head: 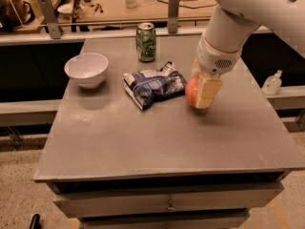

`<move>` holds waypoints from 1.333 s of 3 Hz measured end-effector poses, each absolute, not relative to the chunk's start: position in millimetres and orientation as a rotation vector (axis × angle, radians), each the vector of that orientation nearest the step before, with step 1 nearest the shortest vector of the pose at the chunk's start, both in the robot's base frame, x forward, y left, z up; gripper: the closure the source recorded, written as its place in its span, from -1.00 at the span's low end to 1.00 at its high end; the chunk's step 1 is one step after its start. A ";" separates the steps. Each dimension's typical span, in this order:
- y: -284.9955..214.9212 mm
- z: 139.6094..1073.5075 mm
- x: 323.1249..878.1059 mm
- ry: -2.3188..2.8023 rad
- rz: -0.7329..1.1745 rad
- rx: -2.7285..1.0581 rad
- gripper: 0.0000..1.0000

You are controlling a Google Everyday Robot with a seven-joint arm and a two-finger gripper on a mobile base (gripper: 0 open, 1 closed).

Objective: Move apple near blue chip bag

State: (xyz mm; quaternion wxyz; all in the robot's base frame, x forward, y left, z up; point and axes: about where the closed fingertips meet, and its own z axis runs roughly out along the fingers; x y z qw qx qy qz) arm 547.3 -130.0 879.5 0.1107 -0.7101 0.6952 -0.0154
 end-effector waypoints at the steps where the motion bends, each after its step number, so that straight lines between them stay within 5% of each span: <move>1: -118.2 869.5 547.2 2.049 -0.047 -2.096 0.70; 4: -116.6 868.1 547.6 2.044 -0.048 -2.098 -0.71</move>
Offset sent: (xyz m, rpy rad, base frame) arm -0.0002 0.0099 -0.0085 -0.0080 0.0063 0.0015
